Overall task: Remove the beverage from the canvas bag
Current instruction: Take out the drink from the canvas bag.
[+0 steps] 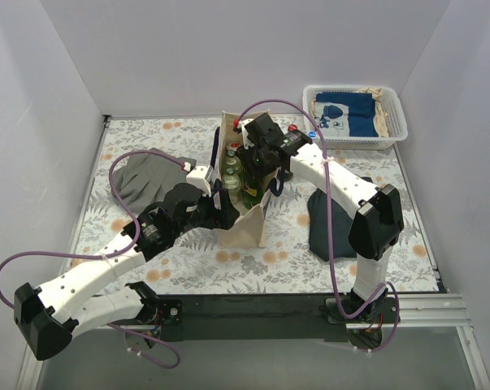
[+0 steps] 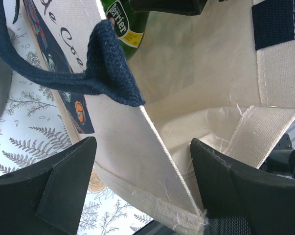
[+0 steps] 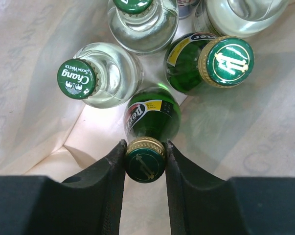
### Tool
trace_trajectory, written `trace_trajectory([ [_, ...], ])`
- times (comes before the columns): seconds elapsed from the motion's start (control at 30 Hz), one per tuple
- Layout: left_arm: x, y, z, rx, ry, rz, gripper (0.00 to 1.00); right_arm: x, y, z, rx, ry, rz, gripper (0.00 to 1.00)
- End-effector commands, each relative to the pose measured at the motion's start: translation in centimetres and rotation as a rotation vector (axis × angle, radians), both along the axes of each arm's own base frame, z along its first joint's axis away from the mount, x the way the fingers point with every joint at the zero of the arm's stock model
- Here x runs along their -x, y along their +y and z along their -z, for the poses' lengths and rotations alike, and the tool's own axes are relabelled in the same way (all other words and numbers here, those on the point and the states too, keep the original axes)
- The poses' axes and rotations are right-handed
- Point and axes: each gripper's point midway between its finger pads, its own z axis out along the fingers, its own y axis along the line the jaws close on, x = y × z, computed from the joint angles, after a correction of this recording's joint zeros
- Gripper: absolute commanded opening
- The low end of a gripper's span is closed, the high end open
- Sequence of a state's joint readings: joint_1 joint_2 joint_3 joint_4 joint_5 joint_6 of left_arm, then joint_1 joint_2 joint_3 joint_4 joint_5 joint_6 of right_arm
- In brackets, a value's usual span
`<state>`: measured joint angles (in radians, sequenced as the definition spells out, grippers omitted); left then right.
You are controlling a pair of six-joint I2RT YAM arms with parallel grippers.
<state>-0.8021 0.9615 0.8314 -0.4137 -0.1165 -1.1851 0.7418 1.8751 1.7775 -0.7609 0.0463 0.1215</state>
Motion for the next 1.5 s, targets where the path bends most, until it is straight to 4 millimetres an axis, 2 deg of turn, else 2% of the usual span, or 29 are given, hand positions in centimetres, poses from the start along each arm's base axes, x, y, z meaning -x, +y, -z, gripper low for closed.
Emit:
trace_trajectory([
  [0.0, 0.0, 0.8, 1.2, -0.074, 0.009, -0.006, 0.76, 0.1, 0.6, -0.2, -0.016, 0.005, -0.018, 0.17],
  [0.07, 0.0, 0.8, 1.2, -0.073, 0.011, -0.005, 0.76, 0.1, 0.7, 0.0, -0.016, 0.011, -0.021, 0.14],
  [0.13, 0.1, 0.8, 1.2, -0.072, 0.012, -0.003, 0.76, 0.2, 0.8, -0.1, -0.020, 0.013, -0.019, 0.17],
  [0.17, 0.1, 0.8, 1.3, -0.075, 0.014, -0.004, 0.76, 0.2, 0.8, -0.2, -0.023, 0.012, -0.019, 0.30],
  [0.23, 0.1, 0.8, 1.3, -0.073, 0.011, -0.005, 0.76, 0.0, 0.7, -0.2, -0.022, 0.008, -0.015, 0.44],
  [0.27, 0.1, 0.9, 1.3, -0.074, 0.010, -0.007, 0.76, 0.0, 0.7, -0.3, -0.020, 0.005, -0.014, 0.54],
  [0.67, 0.0, 0.8, 1.3, -0.076, 0.009, -0.005, 0.76, -1.1, 1.4, -1.4, -0.041, -0.023, 0.003, 0.56],
  [0.87, 0.1, 1.0, 1.8, -0.087, 0.013, -0.004, 0.76, -0.7, 0.8, -1.0, -0.026, -0.017, 0.012, 0.51],
  [1.07, 0.2, 1.1, 1.8, -0.082, 0.016, -0.009, 0.76, -0.4, 0.5, -0.9, -0.014, -0.013, 0.012, 0.42],
  [1.17, 0.1, 1.0, 1.6, -0.081, 0.010, -0.009, 0.76, -0.2, 0.2, -0.8, -0.010, -0.006, 0.014, 0.48],
  [1.23, 0.1, 1.0, 1.5, -0.081, 0.009, -0.005, 0.76, -0.2, 0.1, -0.7, -0.005, -0.009, 0.021, 0.48],
  [1.47, 0.1, 0.9, 1.8, -0.086, 0.016, -0.004, 0.76, -0.1, -0.2, -0.9, 0.000, -0.016, 0.027, 0.40],
])
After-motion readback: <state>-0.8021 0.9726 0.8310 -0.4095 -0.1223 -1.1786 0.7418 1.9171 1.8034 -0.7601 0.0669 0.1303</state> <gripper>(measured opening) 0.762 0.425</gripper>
